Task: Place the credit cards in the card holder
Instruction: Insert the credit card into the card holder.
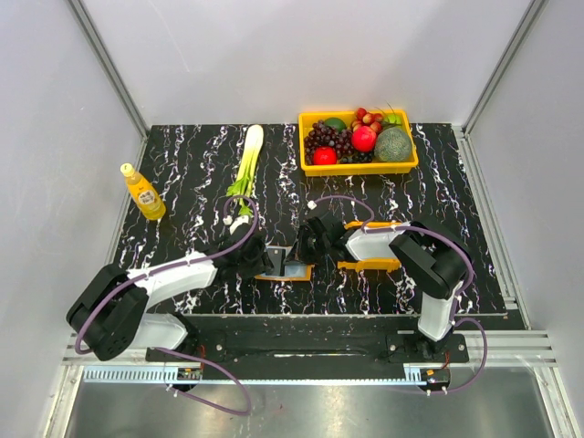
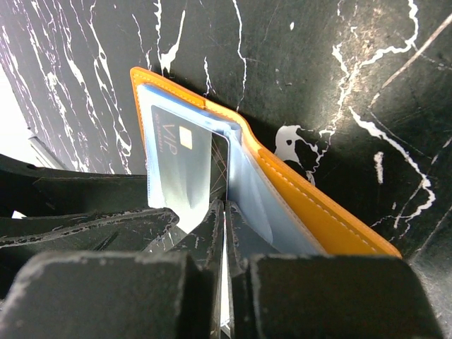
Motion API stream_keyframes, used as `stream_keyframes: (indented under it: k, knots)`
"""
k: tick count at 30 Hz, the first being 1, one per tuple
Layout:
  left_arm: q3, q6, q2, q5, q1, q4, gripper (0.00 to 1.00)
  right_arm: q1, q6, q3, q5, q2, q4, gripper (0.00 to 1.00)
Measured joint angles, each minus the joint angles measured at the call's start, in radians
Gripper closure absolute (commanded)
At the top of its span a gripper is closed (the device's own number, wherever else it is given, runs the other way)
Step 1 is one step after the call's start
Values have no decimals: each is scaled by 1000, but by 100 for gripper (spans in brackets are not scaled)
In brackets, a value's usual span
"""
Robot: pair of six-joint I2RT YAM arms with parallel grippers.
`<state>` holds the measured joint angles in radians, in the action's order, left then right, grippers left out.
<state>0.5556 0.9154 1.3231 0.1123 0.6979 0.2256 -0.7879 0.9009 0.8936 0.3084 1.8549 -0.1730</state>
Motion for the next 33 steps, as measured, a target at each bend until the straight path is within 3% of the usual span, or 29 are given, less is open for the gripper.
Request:
stream_keyframes:
  k: [9,18,33]
  knots:
    - [-32,1,-25,-3,0,-35,53,0,6,-5,33,0,-26,88]
    - [-33,-1,-25,-4,-1,-35,55,-9,11,-6,65,11,-40,88]
    - [-35,-2,-26,-5,-2,-35,59,-9,12,-8,74,18,-64,72]
